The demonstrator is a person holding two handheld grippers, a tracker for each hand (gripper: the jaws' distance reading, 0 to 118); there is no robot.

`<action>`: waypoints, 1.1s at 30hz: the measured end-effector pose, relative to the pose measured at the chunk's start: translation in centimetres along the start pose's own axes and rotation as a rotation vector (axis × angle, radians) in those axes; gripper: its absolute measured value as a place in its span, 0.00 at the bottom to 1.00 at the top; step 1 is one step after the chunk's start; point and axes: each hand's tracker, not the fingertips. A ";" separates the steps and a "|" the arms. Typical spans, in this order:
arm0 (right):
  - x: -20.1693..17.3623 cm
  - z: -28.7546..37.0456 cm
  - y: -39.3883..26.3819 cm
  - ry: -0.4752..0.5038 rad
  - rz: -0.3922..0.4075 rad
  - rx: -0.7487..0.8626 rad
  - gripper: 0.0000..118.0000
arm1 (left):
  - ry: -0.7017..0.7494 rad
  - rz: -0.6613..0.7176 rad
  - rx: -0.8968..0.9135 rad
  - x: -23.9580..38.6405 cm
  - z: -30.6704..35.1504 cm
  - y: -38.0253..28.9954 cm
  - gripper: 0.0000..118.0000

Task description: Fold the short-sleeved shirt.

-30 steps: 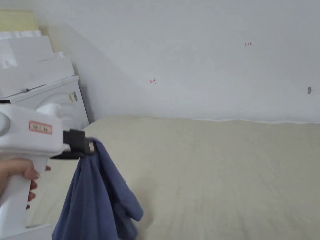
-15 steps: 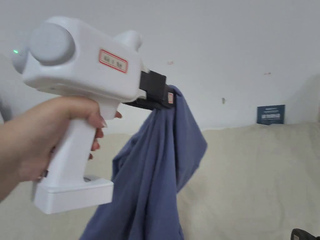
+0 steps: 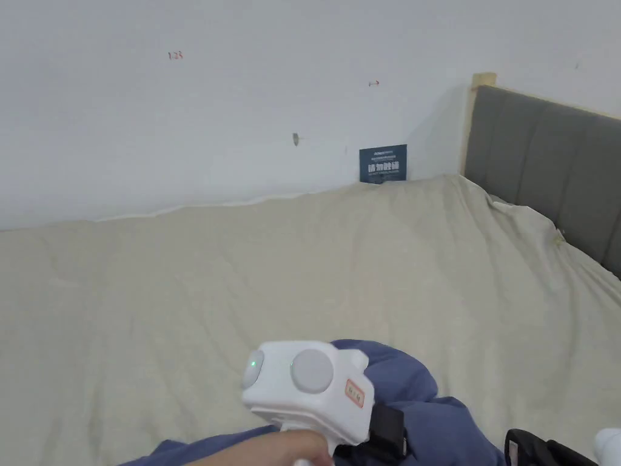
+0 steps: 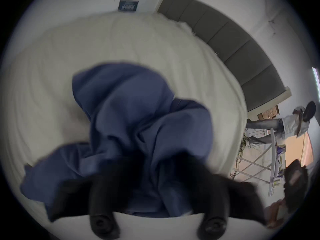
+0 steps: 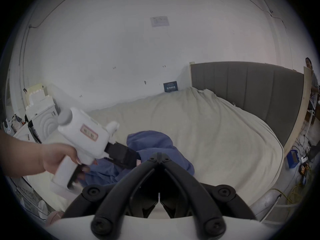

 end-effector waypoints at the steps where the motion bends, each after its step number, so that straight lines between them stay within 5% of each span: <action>1: 0.1 -0.1 -0.2 0.001 -0.012 -0.011 0.00 | -0.008 -0.006 0.022 0.1 0.2 -0.9 0.89; 13: -2.3 0.6 0.2 0.037 0.005 -0.005 0.00 | 0.080 -0.046 0.421 -2.2 16.2 -7.7 0.86; 15: -2.7 1.4 0.8 0.036 0.023 0.018 0.00 | 0.112 -0.004 0.595 -3.1 20.4 -11.5 0.63; 16: -2.8 1.7 1.0 0.038 0.027 0.032 0.00 | 0.124 0.005 0.650 -3.6 22.0 -13.1 0.46; 17: -3.0 2.2 1.1 0.039 0.031 0.053 0.00 | 0.147 0.011 0.717 -4.1 23.8 -14.9 0.17; 18: -3.2 2.6 1.2 0.039 0.031 0.077 0.00 | 0.194 0.020 0.806 -4.4 25.2 -17.1 0.05; 23: -4.1 5.1 0.9 0.118 -0.002 0.264 0.00 | 0.357 0.209 1.146 -6.2 30.5 -27.5 0.04; 33: -6.6 6.7 -0.3 0.132 0.032 0.345 0.00 | 0.510 0.318 1.203 -6.3 31.1 -34.9 0.00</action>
